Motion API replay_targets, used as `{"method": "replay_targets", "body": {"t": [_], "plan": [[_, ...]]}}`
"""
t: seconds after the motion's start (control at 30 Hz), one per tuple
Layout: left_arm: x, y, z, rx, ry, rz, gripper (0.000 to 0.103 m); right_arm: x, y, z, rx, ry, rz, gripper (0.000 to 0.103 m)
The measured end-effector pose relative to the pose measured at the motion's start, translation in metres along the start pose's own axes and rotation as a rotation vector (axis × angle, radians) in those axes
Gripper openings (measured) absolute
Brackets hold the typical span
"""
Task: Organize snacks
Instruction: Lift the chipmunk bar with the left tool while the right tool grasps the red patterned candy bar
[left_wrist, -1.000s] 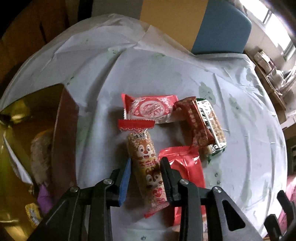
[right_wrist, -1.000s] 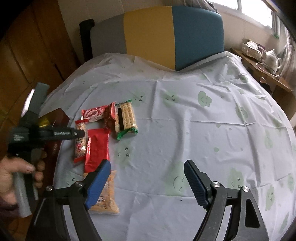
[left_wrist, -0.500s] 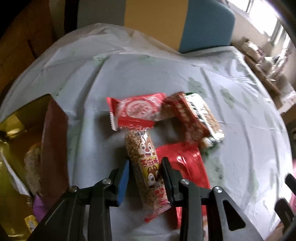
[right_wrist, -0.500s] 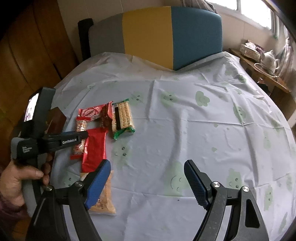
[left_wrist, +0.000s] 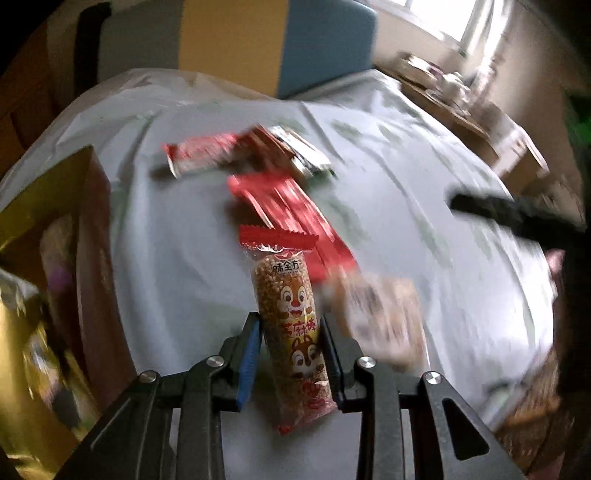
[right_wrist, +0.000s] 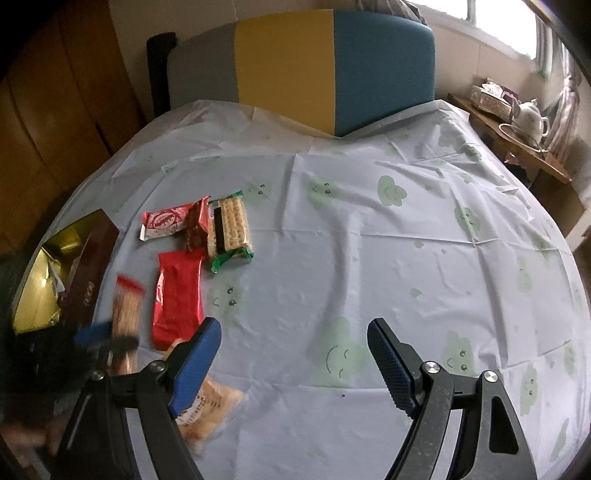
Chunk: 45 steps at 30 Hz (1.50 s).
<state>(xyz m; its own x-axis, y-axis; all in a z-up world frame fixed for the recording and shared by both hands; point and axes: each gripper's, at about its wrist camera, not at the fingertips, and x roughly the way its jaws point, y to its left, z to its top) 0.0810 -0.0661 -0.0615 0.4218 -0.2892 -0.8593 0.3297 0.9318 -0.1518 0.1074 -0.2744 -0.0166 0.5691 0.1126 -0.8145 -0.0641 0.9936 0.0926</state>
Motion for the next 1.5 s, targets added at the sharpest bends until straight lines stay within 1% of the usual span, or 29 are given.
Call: {"method": "replay_targets", "body": {"t": [0.07,0.17,0.47,0.63,0.7,0.77,0.83,0.9,1.03,1.1,1.2,1.33,1.4,1.47,1.5], "plan": [[0.001,-0.006,-0.016,0.025,0.000,0.009,0.032,0.002,0.001,-0.001,-0.004,0.008,-0.006,0.082],[0.000,-0.012,-0.034,0.077,-0.058,0.025,0.032,0.004,0.002,-0.003,-0.012,0.017,-0.016,0.082],[-0.004,-0.016,-0.039,0.113,-0.123,0.032,0.033,0.011,0.003,-0.006,-0.018,0.036,-0.016,0.082],[-0.008,-0.015,-0.040,0.116,-0.158,0.012,0.034,0.018,0.012,-0.010,-0.049,0.061,-0.003,0.082],[-0.008,-0.012,-0.040,0.112,-0.163,-0.006,0.034,0.020,0.018,-0.012,-0.063,0.069,0.021,0.081],[-0.008,-0.010,-0.041,0.106,-0.170,-0.021,0.034,0.021,0.024,-0.012,-0.071,0.078,0.058,0.074],[-0.008,-0.009,-0.042,0.104,-0.176,-0.028,0.035,0.023,0.030,-0.010,-0.082,0.087,0.076,0.064],[-0.009,-0.007,-0.043,0.096,-0.182,-0.041,0.035,0.026,0.041,-0.004,-0.102,0.089,0.092,0.062],[-0.009,-0.003,-0.043,0.091,-0.188,-0.067,0.035,0.033,0.069,0.018,-0.165,0.065,0.093,0.062],[-0.009,-0.001,-0.043,0.087,-0.190,-0.081,0.035,0.040,0.086,0.033,-0.201,0.049,0.085,0.062],[-0.009,0.002,-0.043,0.079,-0.193,-0.099,0.035,0.059,0.112,0.054,-0.266,0.056,0.061,0.062],[-0.010,0.002,-0.044,0.081,-0.199,-0.108,0.035,0.090,0.142,0.074,-0.372,0.074,-0.020,0.062],[-0.010,0.003,-0.044,0.082,-0.199,-0.112,0.035,0.108,0.149,0.080,-0.412,0.095,-0.075,0.062],[-0.010,0.004,-0.044,0.080,-0.199,-0.116,0.035,0.126,0.153,0.081,-0.438,0.127,-0.105,0.061],[-0.010,0.004,-0.044,0.079,-0.198,-0.117,0.035,0.133,0.153,0.080,-0.442,0.145,-0.109,0.052]]}}
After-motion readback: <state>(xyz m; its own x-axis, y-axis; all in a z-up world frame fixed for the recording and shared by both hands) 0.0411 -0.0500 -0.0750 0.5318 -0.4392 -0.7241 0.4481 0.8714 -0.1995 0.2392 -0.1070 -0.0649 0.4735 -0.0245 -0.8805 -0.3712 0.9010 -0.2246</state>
